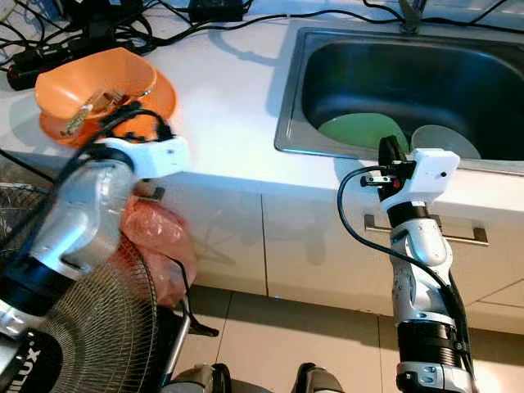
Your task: Kitchen organization
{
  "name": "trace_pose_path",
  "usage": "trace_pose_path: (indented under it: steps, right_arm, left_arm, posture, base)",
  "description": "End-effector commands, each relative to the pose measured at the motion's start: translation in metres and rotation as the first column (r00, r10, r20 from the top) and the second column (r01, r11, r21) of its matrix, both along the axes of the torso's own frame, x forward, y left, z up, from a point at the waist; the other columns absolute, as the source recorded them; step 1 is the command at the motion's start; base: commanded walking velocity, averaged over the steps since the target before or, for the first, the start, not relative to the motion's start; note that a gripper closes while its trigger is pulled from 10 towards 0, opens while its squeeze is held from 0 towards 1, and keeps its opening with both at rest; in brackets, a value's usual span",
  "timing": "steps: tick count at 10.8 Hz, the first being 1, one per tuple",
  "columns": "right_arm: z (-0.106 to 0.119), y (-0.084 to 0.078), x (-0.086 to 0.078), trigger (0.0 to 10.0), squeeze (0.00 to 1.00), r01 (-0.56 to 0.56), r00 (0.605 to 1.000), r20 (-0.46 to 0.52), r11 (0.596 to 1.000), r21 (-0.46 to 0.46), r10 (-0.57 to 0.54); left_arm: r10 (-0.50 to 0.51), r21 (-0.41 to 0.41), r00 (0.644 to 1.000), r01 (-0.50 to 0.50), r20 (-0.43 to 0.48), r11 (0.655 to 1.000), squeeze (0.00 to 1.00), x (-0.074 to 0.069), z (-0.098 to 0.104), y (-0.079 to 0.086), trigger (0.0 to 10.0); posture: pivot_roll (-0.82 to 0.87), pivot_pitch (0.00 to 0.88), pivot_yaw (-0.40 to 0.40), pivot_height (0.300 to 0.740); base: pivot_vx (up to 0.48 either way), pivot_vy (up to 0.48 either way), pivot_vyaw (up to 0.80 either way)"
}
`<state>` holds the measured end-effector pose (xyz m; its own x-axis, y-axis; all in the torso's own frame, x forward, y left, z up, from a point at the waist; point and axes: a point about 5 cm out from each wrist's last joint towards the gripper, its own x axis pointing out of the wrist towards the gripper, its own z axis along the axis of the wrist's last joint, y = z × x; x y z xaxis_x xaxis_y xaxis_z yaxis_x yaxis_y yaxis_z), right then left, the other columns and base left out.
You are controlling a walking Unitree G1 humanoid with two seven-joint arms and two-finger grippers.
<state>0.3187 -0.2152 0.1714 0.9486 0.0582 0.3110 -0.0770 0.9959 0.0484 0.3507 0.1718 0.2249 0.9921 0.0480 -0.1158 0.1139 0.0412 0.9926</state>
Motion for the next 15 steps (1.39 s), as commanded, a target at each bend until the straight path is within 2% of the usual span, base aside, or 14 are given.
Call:
trace_pose_path:
  steps: [1, 3, 5, 7, 9, 11, 13, 14, 15]
  right_arm:
    - [-0.024, 0.0, -0.002, 10.0, 0.0, 0.0, 0.994, -0.11, 1.0, 0.027, 0.003]
    - [-0.023, 0.0, -0.003, 10.0, 0.0, -0.002, 0.994, -0.109, 1.0, 0.027, 0.005]
    - [-0.023, 0.0, -0.003, 10.0, 0.0, 0.0, 0.994, -0.109, 1.0, 0.026, 0.003]
    - [-0.023, -0.001, -0.003, 10.0, 0.0, 0.002, 0.994, -0.109, 1.0, 0.027, 0.001]
    - [-0.023, -0.001, -0.004, 10.0, 0.0, 0.006, 0.994, -0.109, 1.0, 0.027, -0.003]
    - [-0.024, -0.001, -0.004, 10.0, 0.0, 0.006, 0.994, -0.11, 1.0, 0.028, -0.002]
    - [-0.023, 0.0, -0.003, 10.0, 0.0, 0.005, 0.994, -0.109, 1.0, 0.028, -0.001]
    - [-0.024, -0.001, -0.003, 10.0, 0.0, 0.005, 0.994, -0.11, 1.0, 0.028, -0.002]
    - [-0.024, -0.001, -0.003, 10.0, 0.0, 0.006, 0.994, -0.11, 1.0, 0.028, -0.003]
  left_arm:
    - [0.042, 0.014, 0.996, -0.041, -0.083, 0.999, 0.0, 0.0, -0.022, 0.012, 10.0]
    - [0.045, -0.001, 0.99, -0.045, -0.13, 0.999, 0.0, 0.0, -0.04, 0.014, 10.0]
    - [0.024, -0.022, 0.993, -0.027, -0.119, 0.999, 0.0, 0.001, -0.043, 0.011, 10.0]
    - [-0.031, -0.003, 0.995, 0.031, -0.098, 1.0, 0.0, 0.003, -0.048, 0.005, 10.0]
    - [-0.081, 0.021, 0.996, 0.082, -0.041, 0.996, 0.0, 0.001, -0.042, -0.008, 10.0]
    - [-0.129, 0.02, 0.991, 0.129, -0.025, 0.991, 0.0, -0.002, -0.042, -0.019, 10.0]
    - [-0.126, 0.011, 0.991, 0.127, -0.041, 0.992, 0.0, -0.001, -0.044, -0.018, 10.0]
    - [-0.119, 0.015, 0.992, 0.119, -0.037, 0.993, 0.0, -0.001, -0.044, -0.015, 5.8]
    - [-0.112, 0.014, 0.993, 0.113, -0.036, 0.994, 0.0, 0.0, -0.044, -0.014, 5.0]
  posture:
    - [0.04, 0.179, 0.058, 0.74]
    - [0.04, 0.182, 0.058, 0.74]
    - [0.04, 0.184, 0.057, 0.74]
    - [0.03, 0.185, 0.056, 0.74]
    - [0.03, 0.187, 0.057, 0.74]
    - [0.03, 0.185, 0.057, 0.74]
    - [0.04, 0.184, 0.057, 0.74]
    - [0.04, 0.182, 0.058, 0.74]
    - [0.04, 0.182, 0.058, 0.74]
  base:
    - [0.0, 0.0, 0.0]
    - [0.0, 0.0, 0.0]
    - [0.0, 0.0, 0.0]
    - [0.0, 0.0, 0.0]
    - [0.0, 0.0, 0.0]
    - [0.0, 0.0, 0.0]
    - [0.0, 0.0, 0.0]
    - [0.0, 0.0, 0.0]
    - [0.0, 0.0, 0.0]
